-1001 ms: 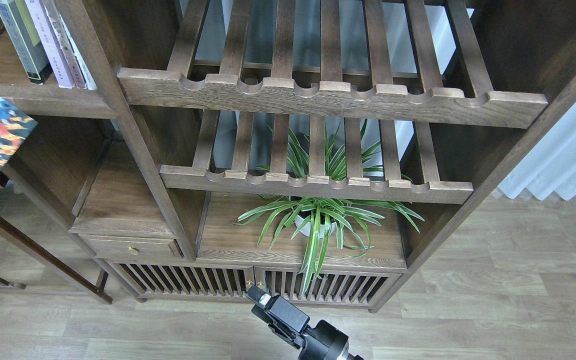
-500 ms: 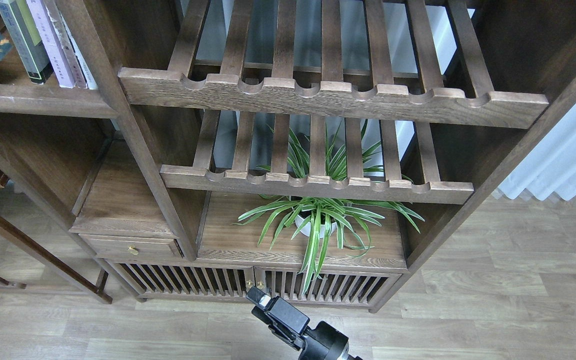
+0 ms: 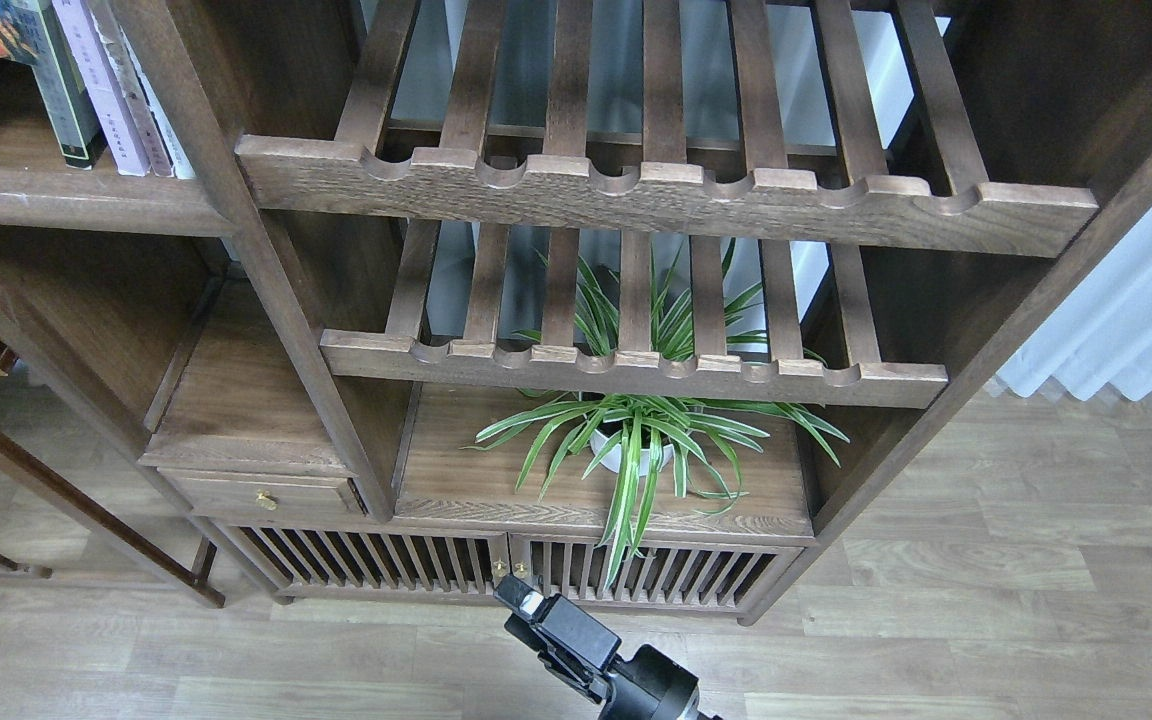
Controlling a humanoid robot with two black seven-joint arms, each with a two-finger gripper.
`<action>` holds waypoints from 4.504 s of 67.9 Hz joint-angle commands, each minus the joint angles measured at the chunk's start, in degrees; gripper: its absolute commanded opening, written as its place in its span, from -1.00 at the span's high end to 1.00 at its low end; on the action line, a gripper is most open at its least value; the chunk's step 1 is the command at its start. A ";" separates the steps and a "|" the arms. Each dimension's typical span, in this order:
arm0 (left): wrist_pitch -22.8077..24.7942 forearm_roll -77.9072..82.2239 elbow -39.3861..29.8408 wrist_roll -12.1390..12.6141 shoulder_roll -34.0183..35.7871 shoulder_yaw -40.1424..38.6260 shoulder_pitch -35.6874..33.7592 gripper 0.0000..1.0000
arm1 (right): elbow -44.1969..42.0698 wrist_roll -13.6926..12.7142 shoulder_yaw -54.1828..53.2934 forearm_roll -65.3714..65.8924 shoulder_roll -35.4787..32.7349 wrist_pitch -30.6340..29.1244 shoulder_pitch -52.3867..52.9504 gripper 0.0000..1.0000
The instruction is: Organize books on shelf
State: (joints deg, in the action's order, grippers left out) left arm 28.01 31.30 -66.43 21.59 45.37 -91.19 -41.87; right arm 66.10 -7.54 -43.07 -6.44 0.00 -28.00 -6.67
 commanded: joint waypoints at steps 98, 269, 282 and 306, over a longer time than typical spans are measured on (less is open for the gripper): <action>-0.01 3.50 7.72 4.42 -6.79 7.08 -12.01 0.89 | 0.17 -0.02 -0.70 -0.06 0.00 0.00 -0.54 -0.99; -0.01 4.81 5.70 5.92 -1.16 11.74 -17.20 0.88 | 0.25 0.07 -1.23 -0.50 0.00 0.00 -0.54 -0.99; -0.01 7.63 7.63 5.83 -1.16 10.33 -16.93 0.87 | 0.25 0.07 -1.23 -0.50 0.00 0.00 -0.63 -0.99; -0.01 7.63 8.33 5.57 -5.12 10.95 -17.63 0.88 | 0.25 0.07 -1.23 -0.68 0.00 0.00 -0.80 -0.99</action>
State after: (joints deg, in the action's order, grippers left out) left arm 28.00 38.71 -58.15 27.19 40.94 -80.33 -59.18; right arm 66.35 -7.47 -44.30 -7.09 0.00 -28.00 -7.41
